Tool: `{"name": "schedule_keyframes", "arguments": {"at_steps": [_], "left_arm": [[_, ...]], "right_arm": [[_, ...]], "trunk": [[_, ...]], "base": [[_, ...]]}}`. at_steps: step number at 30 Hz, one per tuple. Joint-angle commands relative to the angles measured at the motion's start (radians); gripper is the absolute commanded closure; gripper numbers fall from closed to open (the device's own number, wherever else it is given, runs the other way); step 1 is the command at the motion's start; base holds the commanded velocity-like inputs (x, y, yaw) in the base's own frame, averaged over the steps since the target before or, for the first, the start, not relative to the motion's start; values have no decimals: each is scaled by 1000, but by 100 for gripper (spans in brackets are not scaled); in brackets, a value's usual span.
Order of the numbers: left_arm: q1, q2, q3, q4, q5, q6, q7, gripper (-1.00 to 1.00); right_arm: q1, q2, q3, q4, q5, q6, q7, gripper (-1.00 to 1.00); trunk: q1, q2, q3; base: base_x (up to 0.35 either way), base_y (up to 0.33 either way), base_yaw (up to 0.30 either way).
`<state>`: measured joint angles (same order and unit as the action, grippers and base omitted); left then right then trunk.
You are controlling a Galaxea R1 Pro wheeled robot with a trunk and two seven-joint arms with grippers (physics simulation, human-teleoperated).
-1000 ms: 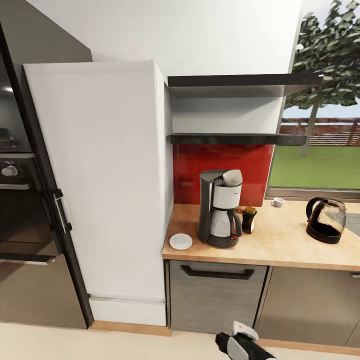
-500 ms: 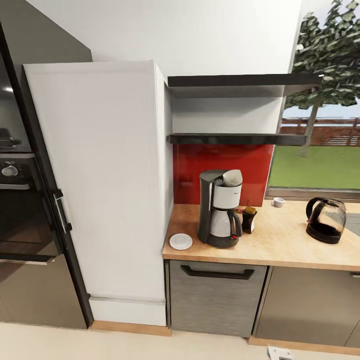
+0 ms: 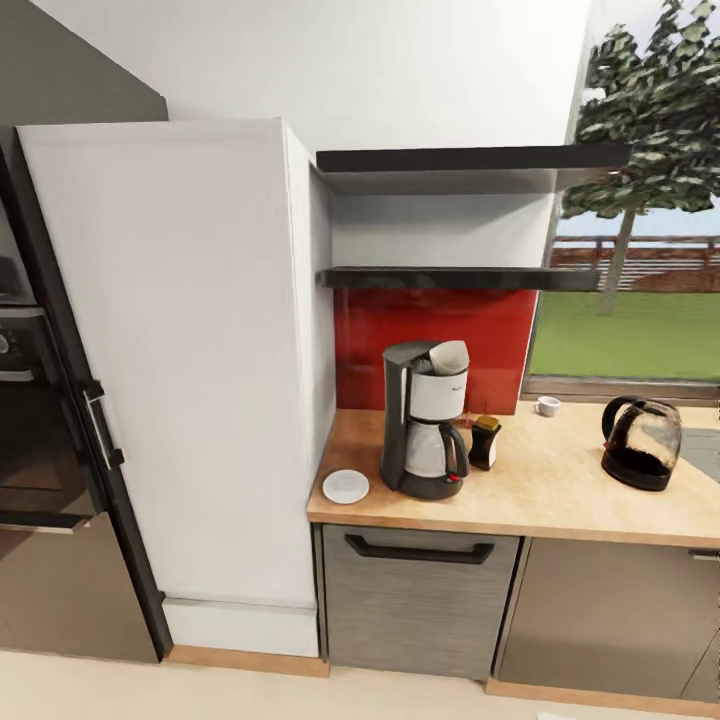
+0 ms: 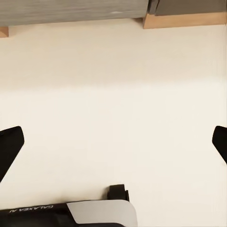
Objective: Set up a coffee station on the kitchen countertop: keep the coffee maker on the countertop, move the bottle of coffee from the kitchen shelf to the counter next to the coffee maker, place a paper coffee filter on top of the coffee maker, put the saucer next to the coffee maker with the coffee cup on the saucer, and place the electric kettle next to the coffee maker.
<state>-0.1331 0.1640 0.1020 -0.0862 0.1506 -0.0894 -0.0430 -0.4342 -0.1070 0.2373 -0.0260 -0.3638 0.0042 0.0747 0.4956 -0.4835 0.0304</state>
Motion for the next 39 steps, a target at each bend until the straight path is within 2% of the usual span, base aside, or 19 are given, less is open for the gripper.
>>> {"name": "schedule_keyframes", "arguments": {"at_steps": [1, 11, 29, 39], "left_arm": [[0, 0, 7, 1, 5, -3, -5, -100], [0, -2, 7, 0, 6, -3, -5, -100], [0, -13, 10, -5, 6, -3, -3, -100], [0, -14, 12, -6, 13, -3, -3, -100]], "right_arm": [[0, 0, 8, 0, -11, 0, 4, -100], [0, 0, 8, 0, -11, 0, 4, -100], [0, 0, 8, 0, -11, 0, 5, -100], [0, -3, 8, -2, -9, 2, 6, -100]], "trunk": [[0, 0, 0], [0, 0, 0], [0, 0, 0], [0, 0, 0]], "base": [[100, -265, 0], [141, -266, -13], [31, -272, -238], [0, -274, -20]]}}
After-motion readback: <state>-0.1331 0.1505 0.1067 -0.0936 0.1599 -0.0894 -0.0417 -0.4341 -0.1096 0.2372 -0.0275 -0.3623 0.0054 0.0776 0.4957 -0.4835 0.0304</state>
